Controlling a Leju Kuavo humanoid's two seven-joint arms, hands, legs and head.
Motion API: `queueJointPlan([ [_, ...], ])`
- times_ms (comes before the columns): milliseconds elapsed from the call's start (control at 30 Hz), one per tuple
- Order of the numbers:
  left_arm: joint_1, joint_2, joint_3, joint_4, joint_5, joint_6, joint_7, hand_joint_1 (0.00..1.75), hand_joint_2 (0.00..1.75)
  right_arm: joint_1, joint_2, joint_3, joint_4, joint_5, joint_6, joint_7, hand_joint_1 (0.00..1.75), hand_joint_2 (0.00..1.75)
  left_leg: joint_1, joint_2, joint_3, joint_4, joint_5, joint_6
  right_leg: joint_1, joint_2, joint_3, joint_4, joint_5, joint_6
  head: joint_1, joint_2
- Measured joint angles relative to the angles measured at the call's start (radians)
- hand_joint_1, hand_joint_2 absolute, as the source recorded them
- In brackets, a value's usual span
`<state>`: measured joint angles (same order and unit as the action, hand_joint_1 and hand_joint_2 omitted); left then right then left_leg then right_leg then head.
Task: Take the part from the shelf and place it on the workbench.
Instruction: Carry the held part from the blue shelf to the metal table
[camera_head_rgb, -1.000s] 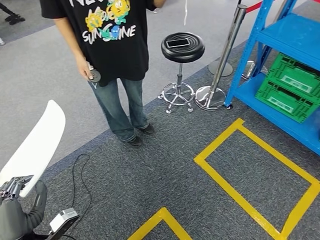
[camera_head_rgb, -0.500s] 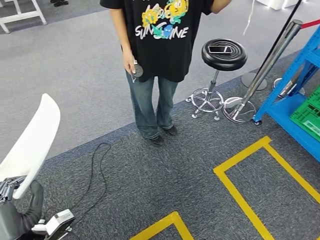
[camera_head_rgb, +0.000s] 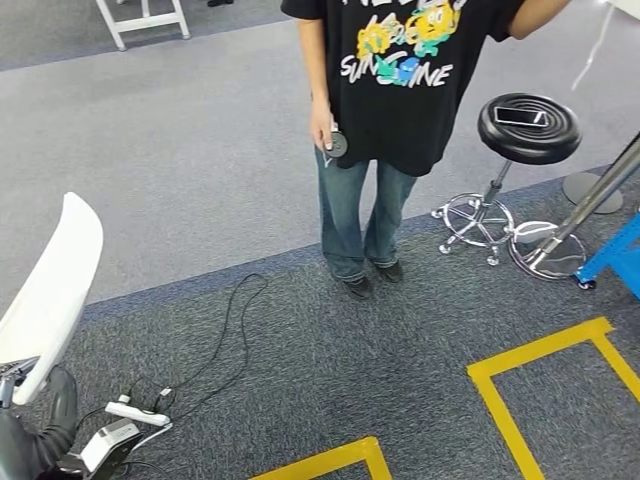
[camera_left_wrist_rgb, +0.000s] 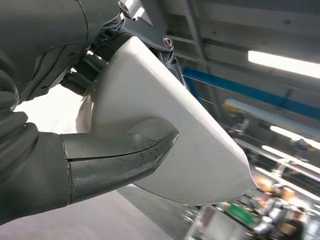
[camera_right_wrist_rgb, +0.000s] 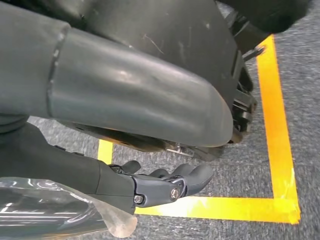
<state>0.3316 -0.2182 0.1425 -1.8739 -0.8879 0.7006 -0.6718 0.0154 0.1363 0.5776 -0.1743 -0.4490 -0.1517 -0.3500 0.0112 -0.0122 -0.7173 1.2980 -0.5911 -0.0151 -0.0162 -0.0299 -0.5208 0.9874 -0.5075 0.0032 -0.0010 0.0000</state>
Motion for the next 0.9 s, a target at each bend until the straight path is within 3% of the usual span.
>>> queueJointPlan([
  [67,0.002,0.0,0.001,0.0,-0.003,0.0,0.006,1.75,1.75,0.001,0.0,0.0,0.0,0.0,-0.001,0.0,0.0,0.0,0.003,0.006,0.012,-0.024,0.034,-0.003,0.0,-0.027,0.006,0.0,-0.006,0.003,0.0,0.0],
  [133,0.003,0.0,0.002,0.0,-0.004,0.0,0.009,1.75,1.75,0.001,0.0,0.0,0.0,0.0,-0.002,0.0,0.0,0.0,0.004,0.01,0.034,-0.068,0.064,-0.003,0.0,-0.038,0.01,0.0,-0.008,0.005,-0.001,0.0],
  [233,0.003,0.0,0.002,0.0,-0.004,0.0,0.009,1.75,1.75,0.001,0.0,0.0,0.0,0.0,-0.002,0.0,0.0,0.0,0.004,0.013,0.045,-0.089,0.075,-0.003,0.0,-0.041,0.011,0.0,-0.009,0.005,-0.001,0.0],
  [267,0.003,0.0,0.003,0.0,-0.005,0.0,0.01,1.75,1.75,0.001,0.0,0.0,0.0,0.0,-0.002,0.0,0.0,0.0,0.0,0.038,0.072,-0.139,0.088,0.0,0.002,-0.048,0.013,0.0,-0.013,0.009,-0.001,0.0],
  [367,0.005,0.001,0.005,0.0,-0.016,0.0,0.018,1.75,1.75,-0.001,0.0,0.0,0.0,0.0,-0.003,0.0,0.0,0.0,-0.014,0.07,0.14,-0.276,0.12,0.032,0.006,-0.09,0.036,-0.001,-0.034,0.038,0.003,0.0],
  [400,0.006,0.001,0.006,-0.001,-0.019,0.0,0.022,1.75,1.75,-0.002,0.0,0.0,-0.001,0.0,-0.004,0.0,0.0,0.0,-0.013,0.051,0.14,-0.281,0.122,0.043,0.004,-0.08,0.036,0.01,-0.048,0.045,0.005,0.0],
  [433,0.006,0.001,0.006,-0.001,-0.021,0.0,0.024,1.75,1.75,-0.003,0.0,0.0,-0.001,0.0,-0.004,0.0,0.0,0.0,-0.01,0.04,0.141,-0.284,0.125,0.05,0.003,-0.054,0.02,0.044,-0.069,0.049,0.008,0.0],
  [500,0.004,0.0,0.006,-0.002,-0.023,0.001,0.025,1.75,1.75,-0.003,0.0,0.0,-0.001,0.0,-0.004,-0.001,0.0,0.0,-0.008,0.016,0.142,-0.286,0.126,0.058,0.002,0.007,-0.046,0.173,-0.13,0.05,0.016,0.0],
  [567,0.004,-0.001,0.007,-0.002,-0.024,0.001,0.025,1.75,1.75,-0.001,0.0,0.0,-0.001,0.0,-0.004,0.0,0.0,0.0,-0.01,-0.011,0.143,-0.286,0.125,0.061,0.003,0.026,-0.117,0.291,-0.16,0.049,0.019,0.0],
  [600,0.004,-0.001,0.007,-0.002,-0.026,0.001,0.026,1.75,1.75,0.0,0.0,0.0,-0.001,0.0,-0.004,0.0,0.0,0.0,-0.011,-0.027,0.144,-0.285,0.124,0.061,0.003,0.029,-0.132,0.3,-0.144,0.048,0.019,0.0],
  [633,0.004,0.0,0.007,-0.002,-0.029,0.001,0.027,1.75,1.75,0.0,0.0,0.0,-0.001,0.0,-0.004,0.0,0.0,0.0,-0.011,-0.043,0.147,-0.285,0.124,0.061,0.003,0.033,-0.127,0.268,-0.109,0.046,0.02,0.0],
  [700,0.003,0.0,0.007,-0.001,-0.034,0.0,0.029,1.75,1.75,0.0,0.0,0.0,-0.001,0.0,-0.005,0.001,0.0,0.0,-0.011,-0.072,0.15,-0.284,0.121,0.057,0.002,0.071,-0.082,0.134,-0.024,0.039,0.02,0.0],
  [733,0.002,0.0,0.006,-0.001,-0.036,0.0,0.031,1.75,1.75,0.0,0.0,0.0,-0.001,0.0,-0.005,0.0,0.0,0.0,-0.011,-0.086,0.15,-0.282,0.119,0.053,0.0,0.094,-0.057,0.073,-0.001,0.036,0.02,0.0],
  [800,0.0,0.0,0.006,-0.001,-0.037,0.0,0.033,1.75,1.75,-0.001,0.0,0.0,0.0,0.0,-0.005,0.001,0.0,0.0,-0.008,-0.108,0.143,-0.28,0.12,0.041,0.0,0.121,-0.03,0.019,0.007,0.031,0.019,0.0],
  [867,0.0,0.001,0.007,-0.001,-0.037,0.0,0.038,1.75,1.75,-0.002,0.0,0.0,0.0,0.0,-0.005,0.001,0.0,0.0,-0.003,-0.129,0.137,-0.281,0.123,0.028,0.0,0.101,-0.021,0.01,0.007,0.023,0.019,0.0],
  [900,0.0,0.003,0.007,-0.001,-0.037,0.0,0.042,1.75,1.75,-0.002,0.0,0.0,0.0,0.0,-0.005,0.001,0.0,0.0,-0.004,-0.121,0.133,-0.273,0.119,0.023,0.0,0.088,-0.018,0.006,0.009,0.018,0.018,0.0],
])
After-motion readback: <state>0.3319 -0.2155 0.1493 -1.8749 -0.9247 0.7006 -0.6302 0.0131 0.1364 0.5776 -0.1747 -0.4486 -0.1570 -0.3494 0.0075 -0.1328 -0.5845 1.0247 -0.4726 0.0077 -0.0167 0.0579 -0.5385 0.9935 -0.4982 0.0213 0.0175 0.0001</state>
